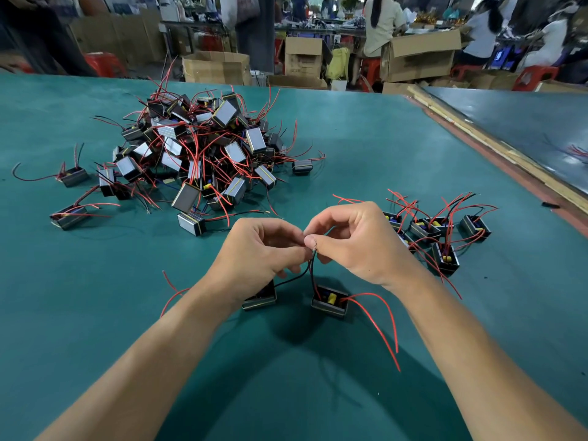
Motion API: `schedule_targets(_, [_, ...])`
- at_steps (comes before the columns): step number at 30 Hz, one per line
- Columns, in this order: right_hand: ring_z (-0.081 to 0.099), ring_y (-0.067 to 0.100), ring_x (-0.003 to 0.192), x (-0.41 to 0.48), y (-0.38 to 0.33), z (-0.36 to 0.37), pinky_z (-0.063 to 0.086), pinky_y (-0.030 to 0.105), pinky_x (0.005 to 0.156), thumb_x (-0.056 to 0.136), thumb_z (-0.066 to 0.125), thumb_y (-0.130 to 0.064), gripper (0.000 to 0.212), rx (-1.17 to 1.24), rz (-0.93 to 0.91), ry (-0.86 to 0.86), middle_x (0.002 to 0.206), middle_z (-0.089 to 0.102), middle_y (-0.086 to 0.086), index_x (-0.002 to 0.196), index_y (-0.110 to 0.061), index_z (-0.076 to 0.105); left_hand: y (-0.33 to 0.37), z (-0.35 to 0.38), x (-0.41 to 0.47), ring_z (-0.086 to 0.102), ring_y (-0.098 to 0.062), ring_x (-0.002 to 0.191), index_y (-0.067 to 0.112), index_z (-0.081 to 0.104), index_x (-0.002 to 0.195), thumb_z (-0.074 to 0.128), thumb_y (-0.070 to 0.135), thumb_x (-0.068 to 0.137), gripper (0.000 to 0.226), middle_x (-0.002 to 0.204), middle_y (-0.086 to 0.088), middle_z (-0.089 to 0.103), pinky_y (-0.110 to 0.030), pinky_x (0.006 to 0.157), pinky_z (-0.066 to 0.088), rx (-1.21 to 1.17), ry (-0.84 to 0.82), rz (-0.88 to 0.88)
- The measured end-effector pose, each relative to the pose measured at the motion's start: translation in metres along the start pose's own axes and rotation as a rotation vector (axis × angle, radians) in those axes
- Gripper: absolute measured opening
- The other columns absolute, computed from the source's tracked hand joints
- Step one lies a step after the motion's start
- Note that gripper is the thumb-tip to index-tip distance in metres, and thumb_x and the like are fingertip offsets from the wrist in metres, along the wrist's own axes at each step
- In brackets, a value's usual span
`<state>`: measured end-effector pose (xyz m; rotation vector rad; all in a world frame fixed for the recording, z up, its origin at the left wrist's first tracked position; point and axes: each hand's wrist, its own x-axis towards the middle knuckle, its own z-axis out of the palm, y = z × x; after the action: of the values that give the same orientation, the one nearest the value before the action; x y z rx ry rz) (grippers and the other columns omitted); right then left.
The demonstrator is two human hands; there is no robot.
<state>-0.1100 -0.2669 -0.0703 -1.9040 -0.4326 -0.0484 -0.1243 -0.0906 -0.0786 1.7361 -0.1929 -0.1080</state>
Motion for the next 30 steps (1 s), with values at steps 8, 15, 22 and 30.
schedule_targets(8, [0.064,0.021,0.055,-0.002,-0.004,-0.003,0.052,0.039,0.058,0.083,0.07,0.005,0.024,-0.039,-0.045,-0.03,0.072,0.069,0.006,0.075,-0.018,0.07,0.003,-0.003,0.0,0.046,-0.011,0.043,0.016,0.076,0.07,0.077,0.002,0.078,0.016,0.051,0.002,0.062,-0.019,0.044,0.041,-0.036,-0.016,-0.053])
schedule_targets(15, [0.063,0.036,0.065,-0.001,0.001,-0.007,0.048,0.031,0.061,0.084,0.071,0.0,0.026,-0.142,-0.056,-0.096,0.07,0.068,-0.004,0.081,-0.025,0.076,0.004,-0.007,0.001,0.046,-0.013,0.047,0.006,0.077,0.082,0.078,0.003,0.076,0.007,0.069,-0.011,0.07,-0.021,0.046,0.041,-0.025,-0.058,-0.086])
schedule_targets(22, [0.061,0.01,0.06,-0.001,0.001,-0.01,0.048,0.018,0.06,0.084,0.074,-0.004,0.025,-0.232,-0.061,-0.108,0.074,0.071,-0.008,0.079,-0.028,0.074,0.005,-0.009,0.001,0.046,-0.014,0.049,0.008,0.078,0.075,0.083,0.006,0.07,0.008,0.067,-0.01,0.069,-0.019,0.046,0.041,-0.009,-0.067,-0.116])
schedule_targets(30, [0.056,0.006,0.057,-0.002,0.0,-0.012,0.047,0.023,0.058,0.085,0.074,-0.01,0.009,-0.236,-0.028,-0.143,0.061,0.067,-0.014,0.079,-0.016,0.077,0.008,-0.01,0.0,0.051,-0.022,0.063,0.006,0.076,0.073,0.083,0.003,0.069,0.008,0.067,-0.011,0.07,-0.019,0.046,0.04,-0.013,-0.044,-0.096])
